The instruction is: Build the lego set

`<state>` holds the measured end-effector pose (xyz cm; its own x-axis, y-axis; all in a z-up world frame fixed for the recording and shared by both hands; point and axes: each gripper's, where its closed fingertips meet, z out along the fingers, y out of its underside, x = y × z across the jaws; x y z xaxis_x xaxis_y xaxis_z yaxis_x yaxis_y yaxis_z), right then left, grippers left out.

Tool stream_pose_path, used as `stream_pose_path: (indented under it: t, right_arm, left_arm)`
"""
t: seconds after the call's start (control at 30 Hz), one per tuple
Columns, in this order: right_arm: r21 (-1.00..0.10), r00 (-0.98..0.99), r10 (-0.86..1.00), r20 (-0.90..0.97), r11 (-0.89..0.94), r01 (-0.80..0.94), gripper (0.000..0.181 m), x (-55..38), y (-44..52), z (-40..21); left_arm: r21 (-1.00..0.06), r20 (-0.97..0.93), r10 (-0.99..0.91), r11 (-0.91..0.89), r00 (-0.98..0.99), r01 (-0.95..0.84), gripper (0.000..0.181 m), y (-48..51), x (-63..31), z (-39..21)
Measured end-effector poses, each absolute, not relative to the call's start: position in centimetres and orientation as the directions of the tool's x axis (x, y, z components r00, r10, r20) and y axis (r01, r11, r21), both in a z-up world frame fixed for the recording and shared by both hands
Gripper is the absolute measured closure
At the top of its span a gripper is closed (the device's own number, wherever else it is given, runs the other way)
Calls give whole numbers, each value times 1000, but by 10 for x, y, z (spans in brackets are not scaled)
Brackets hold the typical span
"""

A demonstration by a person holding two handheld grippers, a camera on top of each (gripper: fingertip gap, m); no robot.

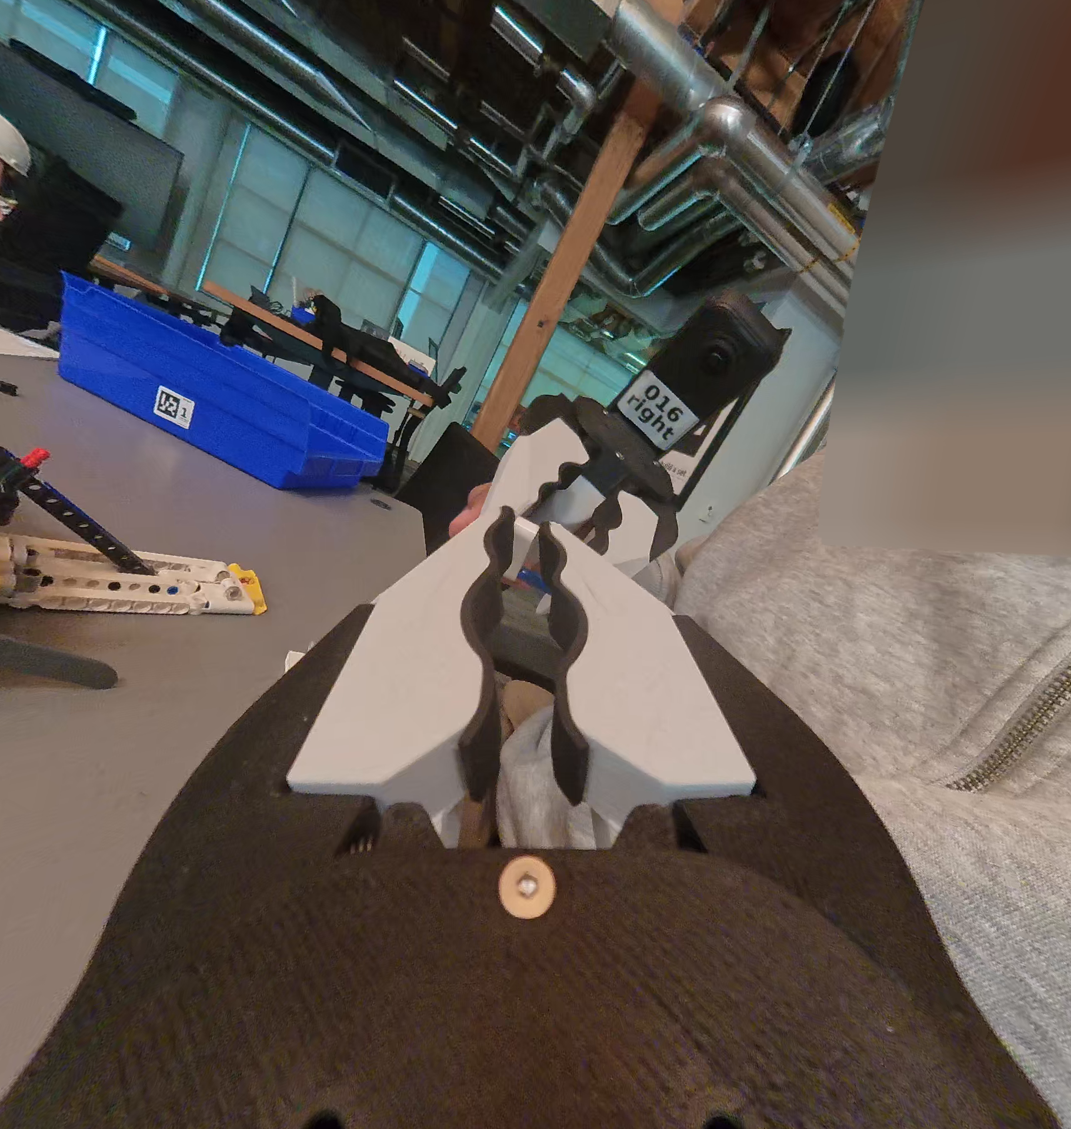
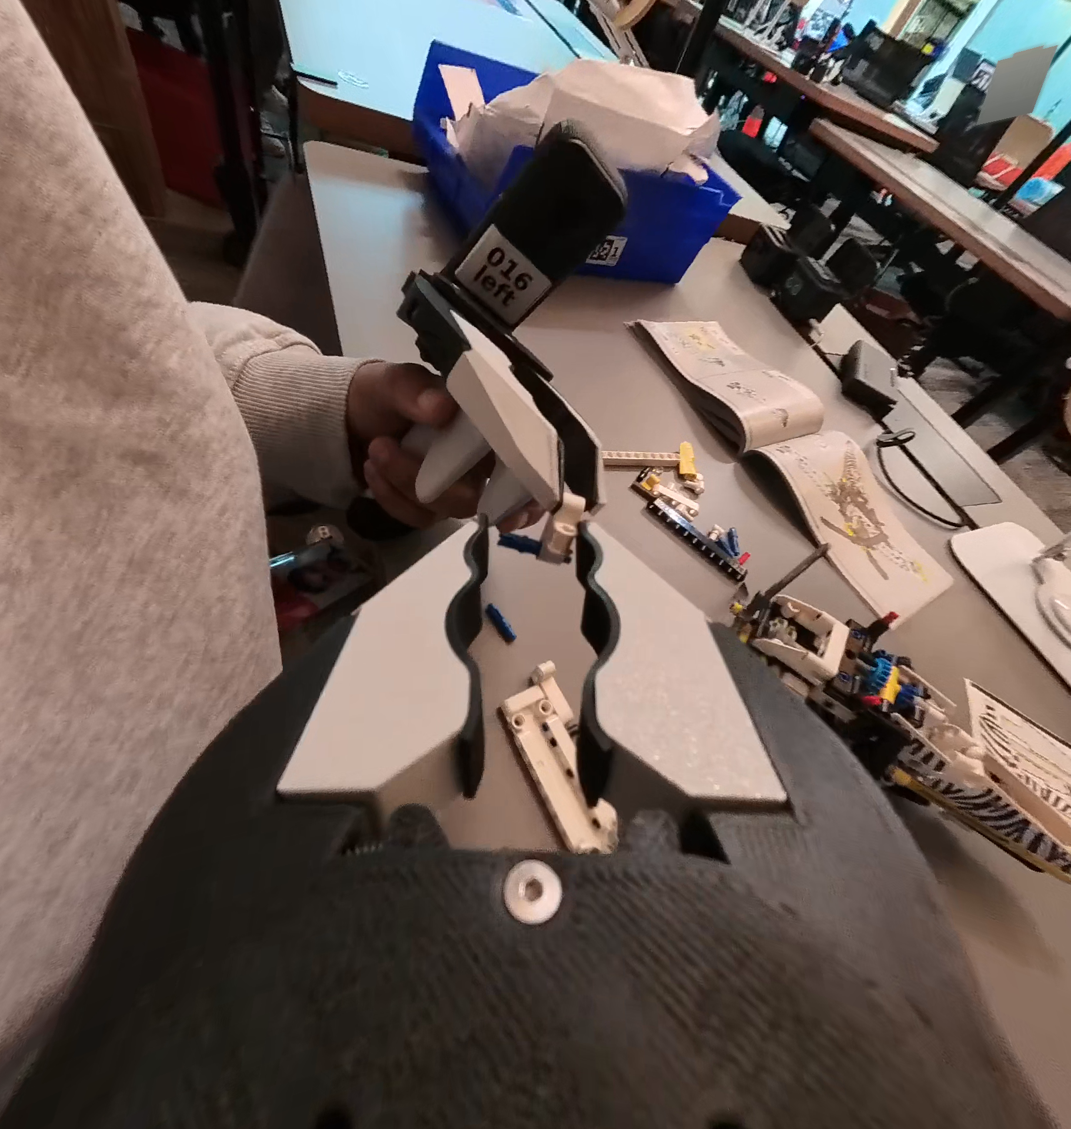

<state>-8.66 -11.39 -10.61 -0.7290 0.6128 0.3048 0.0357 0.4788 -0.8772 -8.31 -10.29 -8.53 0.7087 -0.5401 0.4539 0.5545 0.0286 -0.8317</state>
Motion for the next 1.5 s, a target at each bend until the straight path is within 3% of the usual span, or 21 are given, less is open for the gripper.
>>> stream_pose_path:
  t: [0.2,1.37,1.5]
  right_arm:
    - [-909,-759,619,205,409,88,159,-87,-114,-105]
    - [-909,-725,665,177,392,138,166,-89,-106,-110]
    - [-935,-675,722,150,325,139,166,-96,-92,-106]
  left_arm:
    - [-834,452,-543,26,708,552,177,-103,-82,-85]
    - [-833,470,-532,-4,705,553,176,-98,-80,-90]
    - [-792,496,-458,109,738,601,169,-102,-107,-83]
